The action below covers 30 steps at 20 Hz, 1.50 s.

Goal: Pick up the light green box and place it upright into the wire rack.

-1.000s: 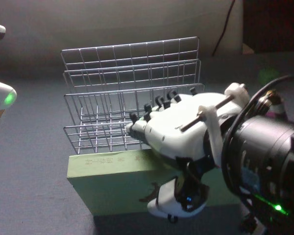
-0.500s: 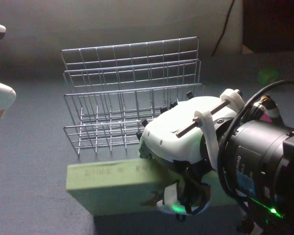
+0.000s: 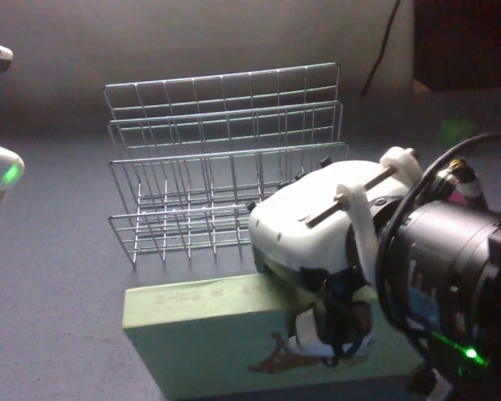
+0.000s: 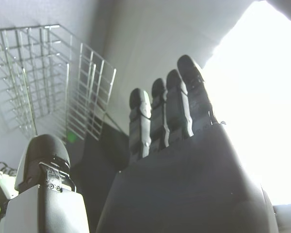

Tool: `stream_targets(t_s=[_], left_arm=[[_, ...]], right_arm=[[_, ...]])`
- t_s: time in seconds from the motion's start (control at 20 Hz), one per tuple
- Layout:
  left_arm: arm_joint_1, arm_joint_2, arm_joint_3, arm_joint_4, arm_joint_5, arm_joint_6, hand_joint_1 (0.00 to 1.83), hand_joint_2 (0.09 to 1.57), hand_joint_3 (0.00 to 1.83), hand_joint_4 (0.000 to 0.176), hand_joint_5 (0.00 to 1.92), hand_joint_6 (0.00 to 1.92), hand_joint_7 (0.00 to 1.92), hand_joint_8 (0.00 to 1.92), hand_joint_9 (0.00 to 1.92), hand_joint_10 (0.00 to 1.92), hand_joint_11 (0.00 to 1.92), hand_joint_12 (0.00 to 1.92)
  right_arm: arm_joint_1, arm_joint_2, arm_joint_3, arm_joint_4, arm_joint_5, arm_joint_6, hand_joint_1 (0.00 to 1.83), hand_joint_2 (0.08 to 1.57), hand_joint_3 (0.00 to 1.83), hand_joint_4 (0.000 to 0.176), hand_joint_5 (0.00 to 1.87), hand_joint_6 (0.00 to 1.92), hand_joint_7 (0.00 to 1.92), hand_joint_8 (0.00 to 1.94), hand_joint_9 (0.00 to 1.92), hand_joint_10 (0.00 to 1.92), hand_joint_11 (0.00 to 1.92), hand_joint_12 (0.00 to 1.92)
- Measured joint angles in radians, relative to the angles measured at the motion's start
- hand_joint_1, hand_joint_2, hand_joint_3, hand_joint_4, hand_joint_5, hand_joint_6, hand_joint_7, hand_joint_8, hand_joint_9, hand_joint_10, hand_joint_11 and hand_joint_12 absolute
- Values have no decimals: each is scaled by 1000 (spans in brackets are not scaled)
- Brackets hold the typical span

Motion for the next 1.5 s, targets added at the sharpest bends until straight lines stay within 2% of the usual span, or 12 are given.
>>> stream_targets(t_s=[0.1, 0.15, 0.2, 0.3, 0.75, 0.8, 0.85, 0.9, 1.0, 1.2, 1.4, 1.5], left_arm=[[0, 0, 0, -2, 3, 0, 370, 1138, 1, 35, 224, 1, 145, 2, 84, 3, 0, 476], [0, 0, 0, -3, 6, 0, 370, 1139, 1, 34, 223, 1, 145, 2, 84, 2, 0, 476], [0, 0, 0, -5, 10, 0, 370, 1139, 1, 34, 223, 1, 145, 2, 84, 2, 0, 476], [0, 0, 0, -5, 18, 0, 372, 1144, 3, 34, 223, 1, 145, 2, 84, 2, 0, 476], [0, 0, 0, -10, 37, 0, 375, 1146, 3, 35, 214, 0, 144, 1, 83, 1, 0, 472], [0, 0, 0, -10, 37, 0, 374, 1146, 2, 35, 215, 0, 145, 1, 84, 1, 0, 472], [0, 0, 0, -11, 37, 0, 372, 1146, 2, 33, 213, 0, 144, 0, 83, 1, 0, 470], [0, 0, 2, -14, 39, 0, 372, 1147, 3, 31, 214, 0, 144, 1, 83, 1, 0, 470], [0, 1, 2, -17, 40, 0, 368, 1144, 1, 28, 222, 4, 146, 1, 85, 1, 0, 471], [0, 1, 2, -24, 45, 0, 365, 1139, 0, 28, 222, 2, 145, 0, 85, 1, 0, 472], [0, 1, 2, -31, 45, 0, 360, 1139, 0, 27, 222, 2, 144, 0, 85, 1, 0, 470], [0, 1, 2, -32, 47, 0, 358, 1139, 0, 28, 228, 4, 145, 1, 87, 1, 0, 470]], right_arm=[[17, 16, 0, 2, -6, -5, 1367, 1142, 0, 0, 837, 986, 1011, 1005, 829, 1400, 739, 1517], [29, 25, 0, 2, -7, -8, 1272, 1120, 0, 0, 898, 953, 1059, 1026, 878, 1200, 735, 1526], [45, 37, -2, -4, -8, -11, 1254, 1113, 0, 0, 916, 938, 1072, 1024, 907, 1126, 740, 1525], [78, 59, -16, -4, -19, -27, 1249, 1111, 0, 0, 921, 934, 1075, 1024, 912, 1106, 741, 1525], [279, 97, -44, 7, -51, -176, 1242, 1119, 2, 0, 907, 962, 1055, 1049, 906, 1108, 741, 1525], [297, 95, -37, 11, -44, -193, 1340, 1140, 2, 0, 853, 994, 999, 1028, 843, 1353, 732, 1527], [308, 91, -33, 11, -39, -207, 1359, 1149, 1, 0, 831, 1019, 981, 1036, 823, 1413, 722, 1535], [320, 80, -19, 15, -37, -219, 1257, 1138, 0, 0, 868, 1019, 1014, 1081, 844, 1223, 715, 1536], [334, 63, 1, 17, -35, -222, 1231, 1134, 0, 0, 885, 1006, 1018, 1098, 873, 1133, 710, 1534], [359, -1, 84, 11, -14, -225, 1230, 1133, 0, 0, 895, 987, 1014, 1112, 876, 1129, 722, 1538], [357, -68, 151, 11, 17, -232, 1227, 1135, 1, 0, 908, 965, 994, 1148, 845, 1179, 718, 1544], [337, -100, 182, -31, 40, -229, 1225, 1136, 1, 0, 907, 972, 992, 1144, 836, 1182, 716, 1546]])
